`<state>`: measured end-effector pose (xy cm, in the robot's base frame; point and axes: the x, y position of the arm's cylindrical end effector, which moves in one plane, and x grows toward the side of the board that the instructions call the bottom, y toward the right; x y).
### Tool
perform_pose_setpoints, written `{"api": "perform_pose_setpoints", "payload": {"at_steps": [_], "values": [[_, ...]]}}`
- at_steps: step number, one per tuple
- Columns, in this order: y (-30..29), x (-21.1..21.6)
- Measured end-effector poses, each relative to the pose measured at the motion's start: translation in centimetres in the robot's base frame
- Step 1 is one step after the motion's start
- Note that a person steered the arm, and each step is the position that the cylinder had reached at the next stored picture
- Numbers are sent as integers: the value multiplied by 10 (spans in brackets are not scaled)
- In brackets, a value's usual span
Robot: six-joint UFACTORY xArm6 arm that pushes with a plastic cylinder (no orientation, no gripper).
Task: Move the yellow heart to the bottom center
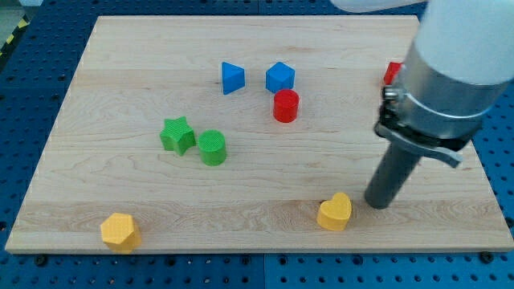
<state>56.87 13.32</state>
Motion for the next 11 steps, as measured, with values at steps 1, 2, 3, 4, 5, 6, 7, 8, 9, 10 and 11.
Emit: {"api": "perform_pose_setpoints", "payload": {"at_steps": [1,2,3,4,5,6,7,8,9,10,11], "values": [[-35,12],[-56,32],[-56,32],[-56,45],[-56,50],[-56,50],[-57,50],[-60,50],[-68,50],[-80,50],[-93,50]]}}
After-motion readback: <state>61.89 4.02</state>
